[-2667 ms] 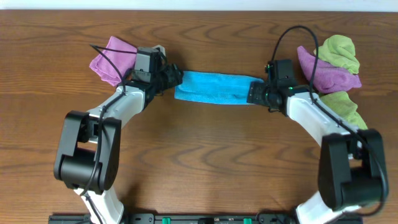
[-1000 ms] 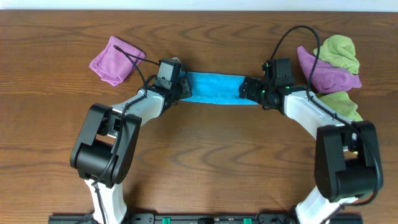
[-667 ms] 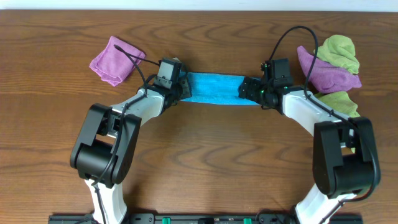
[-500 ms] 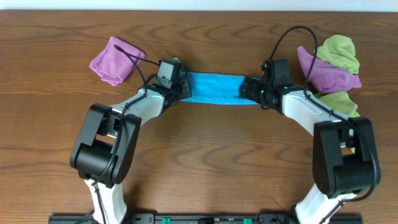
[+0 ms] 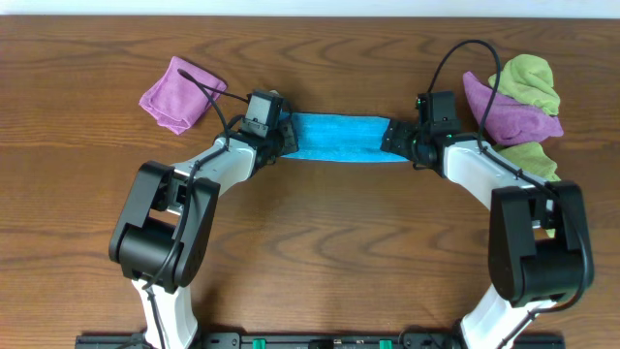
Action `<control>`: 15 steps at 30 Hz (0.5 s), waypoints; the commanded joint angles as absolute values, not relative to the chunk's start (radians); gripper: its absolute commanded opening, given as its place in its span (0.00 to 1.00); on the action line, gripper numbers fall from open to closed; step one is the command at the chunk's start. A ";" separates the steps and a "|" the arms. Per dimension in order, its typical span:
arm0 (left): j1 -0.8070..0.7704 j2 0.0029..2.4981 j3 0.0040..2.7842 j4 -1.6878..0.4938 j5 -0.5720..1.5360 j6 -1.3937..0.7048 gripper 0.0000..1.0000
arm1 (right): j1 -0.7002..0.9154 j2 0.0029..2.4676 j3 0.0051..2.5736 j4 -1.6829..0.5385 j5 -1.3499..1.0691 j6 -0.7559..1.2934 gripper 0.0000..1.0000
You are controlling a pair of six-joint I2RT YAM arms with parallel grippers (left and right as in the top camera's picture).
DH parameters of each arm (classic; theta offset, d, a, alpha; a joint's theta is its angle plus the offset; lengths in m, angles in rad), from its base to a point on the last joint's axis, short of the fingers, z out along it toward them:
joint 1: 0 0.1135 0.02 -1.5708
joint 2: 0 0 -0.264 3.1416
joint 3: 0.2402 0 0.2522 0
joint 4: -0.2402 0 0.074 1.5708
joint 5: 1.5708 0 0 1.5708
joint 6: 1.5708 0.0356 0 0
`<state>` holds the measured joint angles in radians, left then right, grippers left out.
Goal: Fold the cloth
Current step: 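Hold the folded blue strip with both grippers and press it flat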
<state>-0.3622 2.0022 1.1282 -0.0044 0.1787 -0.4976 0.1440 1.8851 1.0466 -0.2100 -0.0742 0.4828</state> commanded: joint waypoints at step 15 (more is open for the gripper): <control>-0.361 2.024 1.126 -0.037 0.158 -0.495 0.06 | 0.152 1.993 1.058 -0.178 -0.167 0.500 0.69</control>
